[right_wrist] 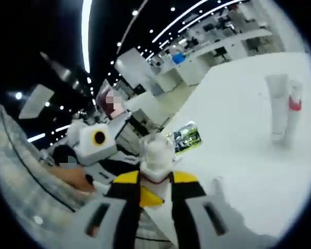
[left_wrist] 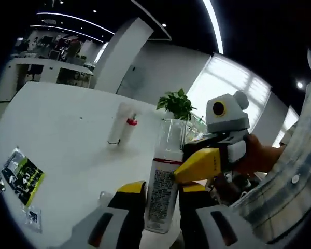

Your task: Arrange the skincare products in the storage area until every visible bottle or jar stands upright without overlapping.

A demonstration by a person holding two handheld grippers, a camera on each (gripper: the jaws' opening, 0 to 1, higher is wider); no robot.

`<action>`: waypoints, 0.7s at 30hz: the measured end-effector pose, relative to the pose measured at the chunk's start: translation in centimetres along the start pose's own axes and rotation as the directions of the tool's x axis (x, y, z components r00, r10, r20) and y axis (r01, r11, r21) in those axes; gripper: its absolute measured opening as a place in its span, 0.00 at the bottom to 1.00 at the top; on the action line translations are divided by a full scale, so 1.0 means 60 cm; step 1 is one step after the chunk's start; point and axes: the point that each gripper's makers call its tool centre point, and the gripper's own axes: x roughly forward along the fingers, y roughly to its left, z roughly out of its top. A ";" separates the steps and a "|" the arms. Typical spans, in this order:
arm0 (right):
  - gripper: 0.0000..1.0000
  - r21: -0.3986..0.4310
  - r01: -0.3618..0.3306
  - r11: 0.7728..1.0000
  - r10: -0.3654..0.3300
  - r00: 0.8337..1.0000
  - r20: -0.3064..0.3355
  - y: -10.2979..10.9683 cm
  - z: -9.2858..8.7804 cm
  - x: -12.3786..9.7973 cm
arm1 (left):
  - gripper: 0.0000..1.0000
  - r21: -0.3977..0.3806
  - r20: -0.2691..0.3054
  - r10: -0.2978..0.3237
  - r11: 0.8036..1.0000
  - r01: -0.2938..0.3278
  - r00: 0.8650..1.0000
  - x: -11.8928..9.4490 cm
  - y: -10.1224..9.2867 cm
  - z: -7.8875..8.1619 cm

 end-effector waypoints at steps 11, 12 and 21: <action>0.20 -0.019 -0.009 1.000 0.009 1.000 0.014 0.005 0.021 -0.008 | 0.24 0.118 -0.085 0.020 0.993 -0.010 0.996 -0.003 0.007 -0.026; 0.20 -0.019 -0.012 1.000 0.013 1.000 0.018 0.007 0.022 -0.008 | 0.23 0.113 -0.088 0.016 0.994 -0.006 0.996 -0.004 0.005 -0.027; 0.21 -0.034 -0.011 0.999 0.012 0.999 0.043 0.014 0.023 0.005 | 0.21 0.008 0.030 -0.011 1.000 0.011 0.999 -0.005 0.000 -0.002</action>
